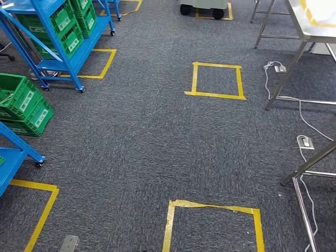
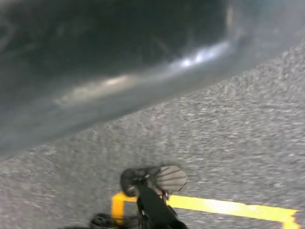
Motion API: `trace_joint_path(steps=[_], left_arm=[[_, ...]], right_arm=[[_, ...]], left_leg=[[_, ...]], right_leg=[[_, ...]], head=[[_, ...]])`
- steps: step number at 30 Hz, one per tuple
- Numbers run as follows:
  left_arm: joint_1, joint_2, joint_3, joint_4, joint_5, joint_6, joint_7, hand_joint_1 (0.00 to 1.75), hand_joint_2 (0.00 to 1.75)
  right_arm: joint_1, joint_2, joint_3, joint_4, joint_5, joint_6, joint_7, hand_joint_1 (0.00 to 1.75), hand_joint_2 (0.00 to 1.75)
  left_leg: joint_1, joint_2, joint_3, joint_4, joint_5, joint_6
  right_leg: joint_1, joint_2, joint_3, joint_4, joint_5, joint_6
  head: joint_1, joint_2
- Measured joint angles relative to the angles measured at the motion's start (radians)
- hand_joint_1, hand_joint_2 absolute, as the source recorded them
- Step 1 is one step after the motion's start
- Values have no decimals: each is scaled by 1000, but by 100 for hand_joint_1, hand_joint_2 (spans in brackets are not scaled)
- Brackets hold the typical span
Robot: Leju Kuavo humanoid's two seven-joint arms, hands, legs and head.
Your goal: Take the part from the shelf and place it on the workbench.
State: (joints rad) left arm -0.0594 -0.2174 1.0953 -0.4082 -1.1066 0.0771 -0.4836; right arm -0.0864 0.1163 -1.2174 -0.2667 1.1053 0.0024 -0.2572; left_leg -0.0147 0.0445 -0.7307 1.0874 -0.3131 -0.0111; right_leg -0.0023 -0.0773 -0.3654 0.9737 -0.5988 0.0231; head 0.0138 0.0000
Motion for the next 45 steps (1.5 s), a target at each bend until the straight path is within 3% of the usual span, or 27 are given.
trace_joint_path(steps=[2, 4, 6, 8, 10, 11, 12, 13, 15, 17, 19, 20, 22, 24, 26, 27, 28, 30, 32, 34, 35, 37, 39, 41, 42, 43, 45], left_arm=[[-5, -8, 0, 0, -10, 8, 0, 0, 0], [-8, -14, 0, -2, -20, 17, 1, 0, 0], [-8, -18, 1, -5, -32, 22, 2, 0, 0], [-12, -23, 2, -9, -40, 21, 1, 0, 0], [-17, -29, 3, -11, -45, 20, -3, 0, 0], [-17, -31, 4, -12, -47, 20, -5, 0, 0], [-16, -33, 5, -12, -48, 20, -6, 0, 0], [-16, -35, 6, -13, -49, 20, -8, 0, 0], [-16, -39, 9, -15, -50, 21, -10, 0, 0], [-19, -40, 12, -16, -50, 21, -12, 0, 0], [-15, -41, 14, -17, -51, 21, -12, 0, 0], [-13, -42, 14, -18, -51, 21, -12, 0, 0], [-13, -42, 16, -19, -52, 21, -13, 0, 0], [-16, -42, 16, -19, -52, 21, -13, 0, 0], [-16, -43, 17, -19, -53, 21, -13, 0, 0], [-15, -43, 17, -19, -53, 21, -13, 0, 0], [-14, -43, 17, -20, -53, 21, -13, 0, 0], [-16, -44, 17, -20, -53, 21, -14, 0, 0], [-20, -46, 17, -21, -55, 22, -16, 0, 0], [-21, -47, 17, -22, -56, 23, -17, 0, 0], [-19, -47, 17, -24, -57, 24, -18, 0, 0], [-18, -49, 18, -27, -58, 26, -18, 0, 0], [-20, -54, 18, -29, -67, 27, -18, 0, 0], [-19, -60, 18, -31, -86, 30, -18, 0, 0], [-19, -63, 18, -31, -99, 35, -18, 0, 0], [-18, -68, 17, -32, -114, 40, -18, 0, 0], [-17, -81, 13, -32, -139, 52, -16, 0, 0]], right_arm=[[-4, 0, 0, 0, 1, -2, 3, 0, 0], [-9, 0, 1, 0, 2, -3, 4, 0, 0], [-13, 0, 1, 0, 4, -3, 1, 0, 0], [-14, 0, 1, 0, 5, -3, -2, 0, 0], [-11, 0, 1, 0, 6, -3, -2, 0, 0], [-9, 0, 1, 0, 7, -3, -3, 0, 0], [-8, 0, 1, 0, 7, -3, -3, 0, 0], [-8, 0, 1, 0, 7, -3, -3, 0, 0], [-6, 0, 1, 1, 7, -3, -3, 0, 0], [-7, 0, 2, 1, 7, -3, -3, 0, 0], [-10, 0, 2, 2, 7, -3, -4, 0, 0], [-11, 0, 2, 2, 7, -3, -4, 0, 0], [-10, 0, 2, 2, 7, -3, -5, 0, 0], [-6, -1, 2, 2, 7, -4, -5, 0, 0], [-3, -1, 2, 2, 7, -3, -5, 0, 0], [-3, -1, 2, 2, 7, -3, -5, 0, 0], [-3, -1, 2, 2, 7, -3, -5, 0, 0], [-3, -1, 2, 2, 7, -3, -5, 0, 0], [-3, -2, 2, 2, 7, -4, -6, 0, 0], [-6, -3, 2, 2, 7, -4, -6, 0, 0], [-9, -3, 2, 2, 7, -4, -6, 0, 0], [-13, -3, 2, 2, 7, -4, -6, 0, 0], [-11, -2, 2, 2, 4, -4, -6, 0, 0], [-6, -2, 2, 2, -6, -6, -6, 0, 0], [-5, -2, 0, 2, -14, -8, -5, 0, 0], [-3, -2, -2, 2, -21, -10, -5, 0, 0], [-2, -2, -5, 2, -32, -12, -4, 0, 0]], left_leg=[[-10, 21, 16, -38, -16, 16], [-8, -2, 23, -48, -43, 31], [-3, -25, 37, -52, -57, 42], [0, -49, 47, -54, -67, 51], [0, -81, 51, -54, -73, 53], [0, -98, 54, -54, -76, 52], [1, -114, 60, -53, -79, 50], [2, -129, 68, -53, -83, 48], [4, -158, 81, -53, -89, 40], [9, -181, 80, -53, -89, 29], [13, -204, 75, -59, -81, 14], [11, -199, 73, -58, -83, 8], [5, -146, 53, -12, -118, -1], [4, -81, 1, 102, -181, -9], [10, -59, -37, 192, -209, -18], [13, -53, -33, 190, -196, -22], [16, -47, -9, 149, -167, -25], [14, -5, 64, 16, -107, -30], [9, 29, 108, -64, -94, -19], [7, 15, 112, -72, -105, 2], [8, 3, 113, -73, -106, 8], [13, -20, 116, -75, -106, 22], [15, -45, 117, -76, -107, 31], [14, -74, 119, -75, -109, 35], [14, -89, 121, -75, -110, 35], [14, -105, 124, -75, -111, 35], [16, -135, 129, -74, -114, 31]], right_leg=[[7, -18, 7, -4, -22, 10], [10, -36, 27, -19, -34, 19], [9, -5, 27, 10, -58, 25], [7, 52, -54, 146, -105, 27], [6, 73, -176, 297, -132, 26], [6, 76, -219, 328, -116, 25], [6, 78, -242, 315, -76, 23], [5, 86, -245, 267, -19, 22], [2, 135, -224, 151, 76, 19], [1, 174, -200, 90, 95, 15], [2, 164, -188, 72, 92, 3], [1, 151, -184, 65, 96, -3], [-2, 122, -173, 48, 105, -14], [0, 88, -167, 41, 107, -19], [-1, 55, -165, 40, 104, -19], [-2, 40, -163, 40, 102, -18], [-4, 26, -159, 40, 99, -15], [-4, 2, -150, 41, 88, -4], [2, -20, -144, 42, 76, 8], [6, -43, -133, 37, 67, 17], [5, -41, -126, 38, 61, 22], [1, 2, -140, 87, 28, 30], [0, 58, -208, 217, -29, 33], [0, 74, -280, 329, -54, 32], [0, 76, -295, 336, -37, 30], [0, 81, -293, 303, 0, 27], [-3, 121, -251, 173, 90, 22]], head=[[2, 0], [4, 0], [8, 0], [13, 0], [15, 0], [15, 0], [15, 0], [15, 0], [14, 0], [14, 0], [15, 0], [14, 0], [10, 0], [6, 0], [6, 0], [6, 0], [6, 0], [4, 0], [3, 0], [4, 0], [6, 0], [9, 0], [13, 0], [14, 0], [13, 0], [14, 0], [14, 0]])
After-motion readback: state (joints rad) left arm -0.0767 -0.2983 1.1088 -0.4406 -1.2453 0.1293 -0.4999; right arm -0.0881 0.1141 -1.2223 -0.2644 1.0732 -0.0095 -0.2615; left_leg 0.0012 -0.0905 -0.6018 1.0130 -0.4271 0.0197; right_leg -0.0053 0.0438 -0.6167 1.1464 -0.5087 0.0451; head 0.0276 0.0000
